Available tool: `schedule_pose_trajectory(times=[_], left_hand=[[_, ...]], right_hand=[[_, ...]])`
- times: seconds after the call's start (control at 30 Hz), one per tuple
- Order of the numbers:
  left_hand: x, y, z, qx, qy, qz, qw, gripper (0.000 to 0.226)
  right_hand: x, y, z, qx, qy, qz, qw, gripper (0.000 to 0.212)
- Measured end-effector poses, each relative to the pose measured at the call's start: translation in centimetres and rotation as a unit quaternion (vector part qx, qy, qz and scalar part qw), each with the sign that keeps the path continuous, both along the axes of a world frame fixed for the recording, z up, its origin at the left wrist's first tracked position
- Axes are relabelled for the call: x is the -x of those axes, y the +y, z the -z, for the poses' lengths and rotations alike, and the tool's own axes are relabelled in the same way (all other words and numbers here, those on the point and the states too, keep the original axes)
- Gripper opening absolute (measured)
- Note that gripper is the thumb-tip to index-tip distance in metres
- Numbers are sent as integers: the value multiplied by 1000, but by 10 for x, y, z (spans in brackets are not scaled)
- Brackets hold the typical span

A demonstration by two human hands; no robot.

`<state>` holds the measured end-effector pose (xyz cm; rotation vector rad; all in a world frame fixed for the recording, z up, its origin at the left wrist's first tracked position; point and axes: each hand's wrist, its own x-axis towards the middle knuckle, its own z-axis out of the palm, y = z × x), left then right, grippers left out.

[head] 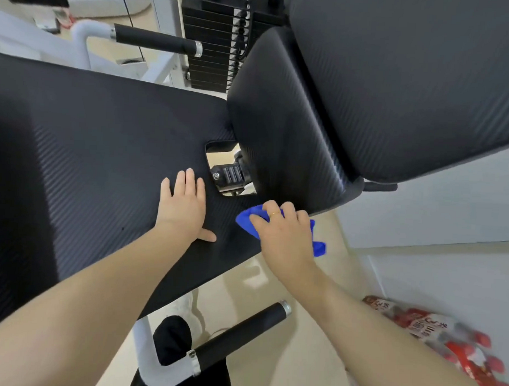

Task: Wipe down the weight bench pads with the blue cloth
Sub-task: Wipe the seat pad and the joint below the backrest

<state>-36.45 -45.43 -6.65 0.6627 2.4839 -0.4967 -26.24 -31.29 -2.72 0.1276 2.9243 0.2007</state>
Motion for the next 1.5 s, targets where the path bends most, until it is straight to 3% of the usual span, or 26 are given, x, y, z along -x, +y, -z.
schedule_pose_trajectory(times=[0.13, 0.23, 0.3, 0.37, 0.53, 0.67, 0.8, 0.93, 1.0, 1.1, 1.2, 1.3, 1.5], left_hand=[[9, -3, -1, -21, -1, 24, 999, 124], [12, -5, -1, -17, 7, 55, 998, 116], [12, -6, 2, -22, 15, 54, 998, 115], [15, -7, 3, -31, 27, 54, 998, 125], [15, -2, -2, -2, 16, 62, 998, 130], [20, 1, -10, 22, -17, 69, 997, 127], [39, 2, -19, -1, -53, 89, 995, 101], [77, 3, -31, -22, -74, 133, 988, 66], [100, -2, -34, -40, -43, 138, 989, 78], [139, -17, -36, -24, 7, 90, 996, 113], [171, -30, -28, 35, 14, 24, 999, 139], [187, -32, -15, 60, 0, 21, 998, 139], [196, -26, -12, 71, -9, 34, 997, 159]], right_hand=[[14, -41, 17, 144, 17, 111, 983, 48], [19, -66, 29, 91, 15, -17, 996, 30], [22, -63, 39, 50, -10, -89, 995, 32], [29, -47, 48, 5, -23, -63, 998, 37], [33, -27, 53, -69, -151, 1, 986, 33], [53, -45, 45, 6, -128, 95, 987, 32], [54, -59, 41, 33, -129, 55, 990, 40], [71, -34, 30, -4, -186, 84, 979, 31], [85, -37, 27, 70, -149, 89, 982, 40], [119, -56, 23, 175, 10, 72, 982, 60], [159, -73, 28, 246, 39, 23, 968, 53], [187, -83, 36, 205, 47, -28, 977, 34], [230, -60, 57, 77, 73, -19, 994, 37]])
